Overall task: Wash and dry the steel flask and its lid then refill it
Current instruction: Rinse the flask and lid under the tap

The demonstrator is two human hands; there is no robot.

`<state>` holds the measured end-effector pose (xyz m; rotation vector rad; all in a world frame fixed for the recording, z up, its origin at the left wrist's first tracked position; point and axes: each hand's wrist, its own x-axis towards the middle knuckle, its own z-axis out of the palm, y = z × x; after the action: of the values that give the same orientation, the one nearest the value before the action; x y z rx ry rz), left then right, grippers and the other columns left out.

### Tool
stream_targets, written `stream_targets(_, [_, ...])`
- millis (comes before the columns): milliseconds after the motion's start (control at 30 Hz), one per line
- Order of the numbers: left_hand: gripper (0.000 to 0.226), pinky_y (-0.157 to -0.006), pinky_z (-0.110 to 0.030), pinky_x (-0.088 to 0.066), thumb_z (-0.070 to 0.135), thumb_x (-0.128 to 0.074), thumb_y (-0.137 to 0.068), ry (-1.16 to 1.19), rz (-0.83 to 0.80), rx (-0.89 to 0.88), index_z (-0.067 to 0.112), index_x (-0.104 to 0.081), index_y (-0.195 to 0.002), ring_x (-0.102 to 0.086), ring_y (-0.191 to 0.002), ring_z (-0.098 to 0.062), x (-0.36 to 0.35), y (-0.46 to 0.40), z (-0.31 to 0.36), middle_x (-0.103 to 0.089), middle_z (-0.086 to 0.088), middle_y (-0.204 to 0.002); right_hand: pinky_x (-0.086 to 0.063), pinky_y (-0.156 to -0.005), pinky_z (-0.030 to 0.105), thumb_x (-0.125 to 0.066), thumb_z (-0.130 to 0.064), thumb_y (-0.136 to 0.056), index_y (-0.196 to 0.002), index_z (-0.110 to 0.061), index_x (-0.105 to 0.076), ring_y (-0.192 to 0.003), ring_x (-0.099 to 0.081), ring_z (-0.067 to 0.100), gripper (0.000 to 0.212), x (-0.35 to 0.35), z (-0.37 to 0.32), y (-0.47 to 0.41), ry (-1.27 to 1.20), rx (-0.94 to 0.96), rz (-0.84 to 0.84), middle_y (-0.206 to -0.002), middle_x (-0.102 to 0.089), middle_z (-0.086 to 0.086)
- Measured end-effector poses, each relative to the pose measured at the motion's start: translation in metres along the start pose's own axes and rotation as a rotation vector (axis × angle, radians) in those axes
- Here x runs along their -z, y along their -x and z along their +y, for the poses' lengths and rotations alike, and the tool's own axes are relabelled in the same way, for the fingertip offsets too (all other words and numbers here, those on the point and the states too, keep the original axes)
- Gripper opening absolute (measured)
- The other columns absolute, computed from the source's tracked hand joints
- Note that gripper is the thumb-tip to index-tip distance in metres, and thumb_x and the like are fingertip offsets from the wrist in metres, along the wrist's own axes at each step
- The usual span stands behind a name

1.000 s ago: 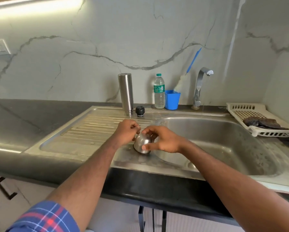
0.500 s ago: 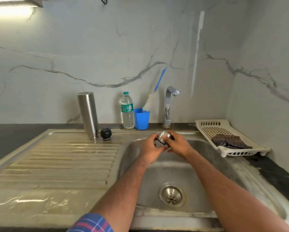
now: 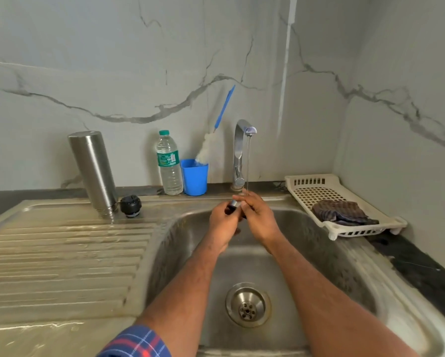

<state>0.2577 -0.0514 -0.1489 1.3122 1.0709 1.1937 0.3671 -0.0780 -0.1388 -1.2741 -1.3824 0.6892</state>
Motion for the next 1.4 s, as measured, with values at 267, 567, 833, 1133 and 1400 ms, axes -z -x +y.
stream_targets(267, [0.031,-0.086,-0.035,-0.061,0.009,-0.072,-0.092,-0.018,-0.106,-0.173,0.02,-0.069,-0.12,-0.072,-0.099,-0.019,0.003,0.006,0.005,-0.074,-0.003,-0.105,-0.051,-0.096,0.03,-0.031,-0.033,-0.111,-0.136,-0.024,-0.057,-0.115,-0.061,0.015,0.037,0.012,-0.007,0.0,-0.275,-0.207,-0.04,-0.125,-0.064,0.005])
stream_targets(567, [0.018,-0.08,-0.046,-0.063,0.016,-0.063,-0.1,0.269,-0.089,0.102,0.012,-0.069,-0.116,-0.073,-0.102,-0.026,-0.003,0.01,0.012,-0.076,-0.012,-0.109,-0.042,-0.11,0.024,-0.043,-0.002,-0.105,-0.138,-0.025,-0.061,-0.136,-0.049,0.011,0.045,0.008,-0.006,0.002,-0.007,0.022,0.011,-0.148,-0.055,-0.002])
stream_targets(833, [0.027,-0.095,-0.045,-0.058,0.009,-0.062,-0.099,0.4,-0.19,0.065,0.008,-0.066,-0.125,-0.07,-0.113,-0.03,0.007,0.011,0.01,-0.071,-0.018,-0.121,-0.042,-0.115,0.042,-0.046,-0.028,-0.107,-0.144,-0.025,-0.053,-0.127,-0.056,0.018,0.037,0.015,-0.005,-0.003,-0.321,-0.207,-0.08,-0.134,-0.062,0.003])
stream_targets(1133, [0.053,-0.077,-0.039,-0.062,0.048,-0.046,-0.105,0.51,-0.209,0.354,0.001,-0.061,-0.126,-0.074,-0.1,-0.033,0.0,0.014,0.018,-0.07,-0.027,-0.116,-0.051,-0.105,0.049,-0.065,-0.026,-0.098,-0.131,-0.04,-0.062,-0.122,-0.061,0.027,0.036,0.022,0.002,0.005,-0.389,-0.218,-0.142,-0.132,-0.062,0.008])
stream_targets(1400, [0.036,-0.073,-0.038,-0.062,0.029,-0.068,-0.097,0.264,-0.181,0.073,0.016,-0.059,-0.13,-0.075,-0.091,-0.032,-0.002,0.01,0.009,-0.067,-0.021,-0.12,-0.055,-0.067,0.022,-0.051,-0.036,-0.106,-0.136,-0.033,-0.058,-0.101,-0.067,0.014,0.031,0.012,-0.004,0.0,-0.285,-0.25,0.012,-0.124,-0.068,0.003])
